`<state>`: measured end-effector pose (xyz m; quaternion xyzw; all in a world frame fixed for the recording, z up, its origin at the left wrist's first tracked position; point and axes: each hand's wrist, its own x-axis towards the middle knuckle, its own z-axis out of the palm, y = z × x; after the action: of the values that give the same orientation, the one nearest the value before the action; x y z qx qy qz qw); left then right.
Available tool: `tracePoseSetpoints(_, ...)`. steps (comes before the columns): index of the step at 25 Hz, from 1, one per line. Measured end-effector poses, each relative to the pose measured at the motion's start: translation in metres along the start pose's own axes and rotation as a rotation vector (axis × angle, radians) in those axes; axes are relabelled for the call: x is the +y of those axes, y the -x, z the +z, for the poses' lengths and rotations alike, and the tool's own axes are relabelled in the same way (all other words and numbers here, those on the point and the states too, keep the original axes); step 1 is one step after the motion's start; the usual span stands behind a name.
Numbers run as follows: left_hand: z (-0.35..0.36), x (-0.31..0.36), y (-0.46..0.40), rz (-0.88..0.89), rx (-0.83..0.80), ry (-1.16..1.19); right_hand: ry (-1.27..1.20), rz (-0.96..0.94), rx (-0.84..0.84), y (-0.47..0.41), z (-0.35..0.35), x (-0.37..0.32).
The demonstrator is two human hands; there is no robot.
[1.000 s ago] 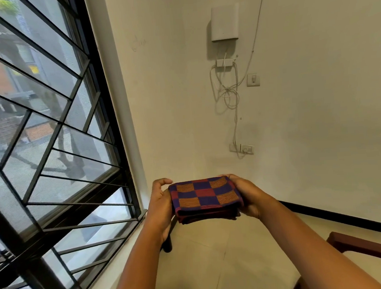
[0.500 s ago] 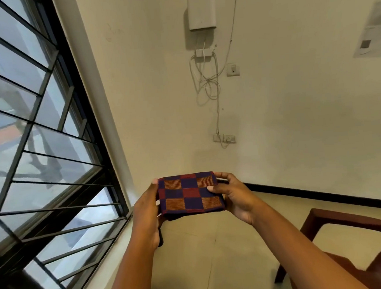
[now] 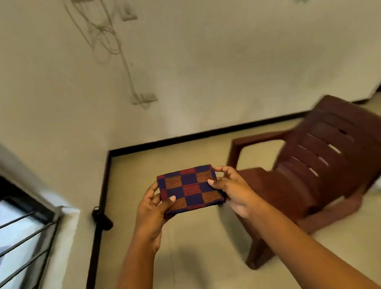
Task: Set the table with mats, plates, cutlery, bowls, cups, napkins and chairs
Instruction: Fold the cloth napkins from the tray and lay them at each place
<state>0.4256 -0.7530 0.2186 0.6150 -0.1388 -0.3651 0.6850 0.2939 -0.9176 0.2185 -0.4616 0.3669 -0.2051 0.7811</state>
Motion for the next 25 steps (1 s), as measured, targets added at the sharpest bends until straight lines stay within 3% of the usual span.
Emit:
tracePoseSetpoints(12, 0.242, -0.094, -0.015, -0.211, -0.613, -0.151, -0.275, -0.093, 0.673, 0.103, -0.241, 0.002)
tracePoseSetpoints(19, 0.389, -0.151, 0.008, -0.357, -0.826, -0.203, -0.458, -0.116, 0.924, 0.149, -0.374, -0.023)
tracePoseSetpoints(25, 0.524, -0.189, 0.051, -0.380, -1.105, -0.309, -0.673, -0.272, 1.165, 0.219, -0.467, -0.034)
